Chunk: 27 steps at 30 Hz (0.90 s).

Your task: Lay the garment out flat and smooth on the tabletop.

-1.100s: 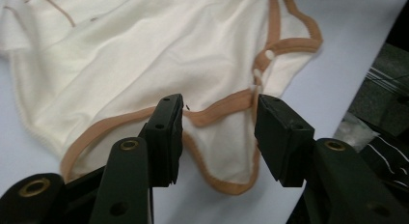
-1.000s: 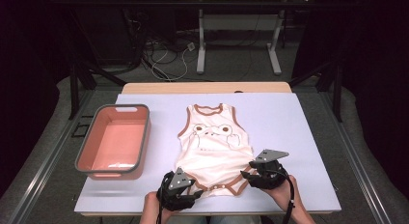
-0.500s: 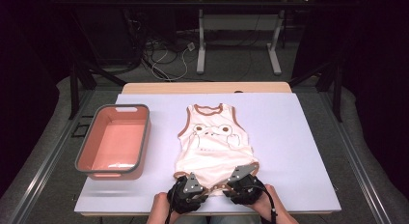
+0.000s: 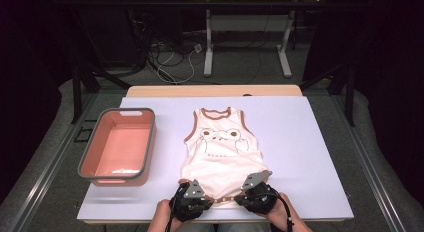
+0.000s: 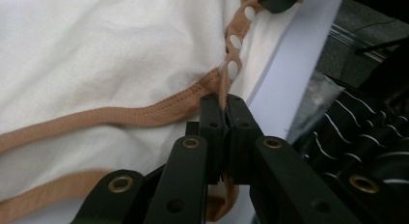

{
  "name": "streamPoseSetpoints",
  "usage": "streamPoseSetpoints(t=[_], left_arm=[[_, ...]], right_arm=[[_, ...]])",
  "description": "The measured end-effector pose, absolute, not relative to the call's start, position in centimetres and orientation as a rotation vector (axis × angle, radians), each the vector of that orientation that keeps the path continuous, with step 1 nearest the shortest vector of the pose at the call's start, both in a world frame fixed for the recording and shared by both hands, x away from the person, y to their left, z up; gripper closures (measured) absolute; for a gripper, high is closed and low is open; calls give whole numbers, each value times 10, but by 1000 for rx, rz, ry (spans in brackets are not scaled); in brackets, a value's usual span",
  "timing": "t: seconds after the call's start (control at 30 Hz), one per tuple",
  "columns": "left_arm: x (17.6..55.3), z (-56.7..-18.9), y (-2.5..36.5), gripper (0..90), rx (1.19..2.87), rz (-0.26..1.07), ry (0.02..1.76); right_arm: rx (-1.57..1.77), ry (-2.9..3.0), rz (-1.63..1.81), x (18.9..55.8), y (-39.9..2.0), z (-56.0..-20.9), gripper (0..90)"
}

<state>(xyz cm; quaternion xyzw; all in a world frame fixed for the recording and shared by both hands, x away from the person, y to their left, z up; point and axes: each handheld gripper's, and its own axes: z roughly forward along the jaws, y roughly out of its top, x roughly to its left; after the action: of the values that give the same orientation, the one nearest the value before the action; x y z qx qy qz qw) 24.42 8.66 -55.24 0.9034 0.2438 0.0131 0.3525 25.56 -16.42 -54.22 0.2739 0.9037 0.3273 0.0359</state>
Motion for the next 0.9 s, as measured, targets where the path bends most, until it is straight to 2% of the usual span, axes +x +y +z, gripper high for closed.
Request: streamPoseSetpoints(t=[0.47,0.5,0.53,0.67,0.73,0.77,0.87,0.9], left_arm=[[238,-550,91,852,2385,-57,589],[238,-550,92,845,2386,-55,584],[237,-549,93,833,2384,-56,587],[238,-543,100,669,2350,1,611],[239,-541,102,587,2326,15,632],[242,-537,109,549,2283,59,659],[246,-534,115,482,2257,118,701],[249,-534,121,466,2237,186,767]], right_arm=[[755,2870,1005,239,-164,-543,883],[762,2875,995,238,-164,-543,869],[765,2881,997,238,-164,-544,812],[814,2844,1049,243,-170,-539,620],[807,2823,1070,245,-173,-537,613],[848,2774,1105,250,-182,-531,575],[927,2678,1126,256,-196,-527,569],[952,2644,1107,260,-201,-527,570]])
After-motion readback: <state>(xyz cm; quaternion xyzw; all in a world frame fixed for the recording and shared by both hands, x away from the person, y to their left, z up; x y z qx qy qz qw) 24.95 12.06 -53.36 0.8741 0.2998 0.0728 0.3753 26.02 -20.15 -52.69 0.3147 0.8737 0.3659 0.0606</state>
